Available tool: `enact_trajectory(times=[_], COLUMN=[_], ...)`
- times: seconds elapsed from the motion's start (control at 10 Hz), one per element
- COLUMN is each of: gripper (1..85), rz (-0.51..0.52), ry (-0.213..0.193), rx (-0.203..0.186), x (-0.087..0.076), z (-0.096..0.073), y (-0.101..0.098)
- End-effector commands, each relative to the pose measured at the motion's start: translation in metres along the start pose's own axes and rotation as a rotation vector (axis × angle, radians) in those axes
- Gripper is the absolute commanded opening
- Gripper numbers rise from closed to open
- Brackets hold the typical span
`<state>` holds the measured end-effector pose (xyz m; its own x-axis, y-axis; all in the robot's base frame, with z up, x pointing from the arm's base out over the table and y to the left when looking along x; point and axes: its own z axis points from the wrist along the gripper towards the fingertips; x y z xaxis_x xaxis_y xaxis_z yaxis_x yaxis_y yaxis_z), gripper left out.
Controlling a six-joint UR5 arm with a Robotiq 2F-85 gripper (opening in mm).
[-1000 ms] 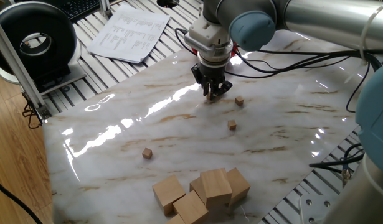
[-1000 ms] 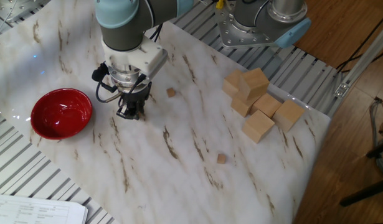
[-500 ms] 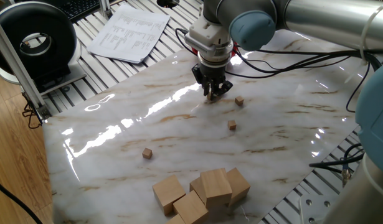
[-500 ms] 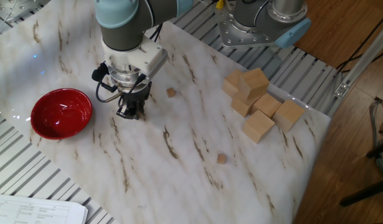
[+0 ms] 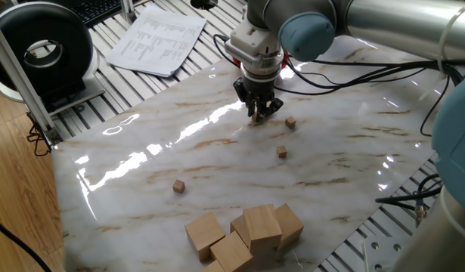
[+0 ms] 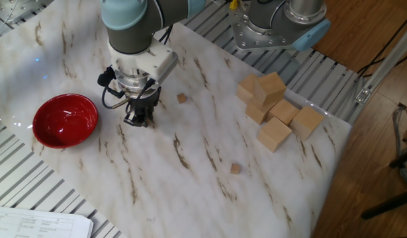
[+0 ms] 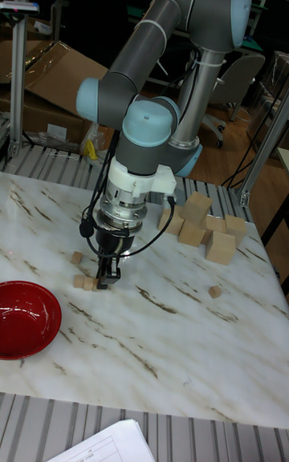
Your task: Stack the blocks into a pyramid shape
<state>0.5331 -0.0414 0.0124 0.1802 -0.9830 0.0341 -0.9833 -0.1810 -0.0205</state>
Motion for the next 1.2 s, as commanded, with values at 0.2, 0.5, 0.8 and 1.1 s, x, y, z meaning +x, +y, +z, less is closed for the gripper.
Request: enact_trajectory(times=[0.2, 0.5, 0.8, 1.1], gripper=[27.0, 37.3, 51.3, 50.3], rz=[0.003, -0.017, -0.066, -0.085], ry=[-0.006, -0.018, -0.015, -0.02], rx=[0.003, 0.003, -0.004, -0.014], x=[0.001, -0.003, 0.002, 0.013], z=[-0.002, -0.001, -0.003, -0.009], y=[-0.002, -0.004, -0.001, 0.007])
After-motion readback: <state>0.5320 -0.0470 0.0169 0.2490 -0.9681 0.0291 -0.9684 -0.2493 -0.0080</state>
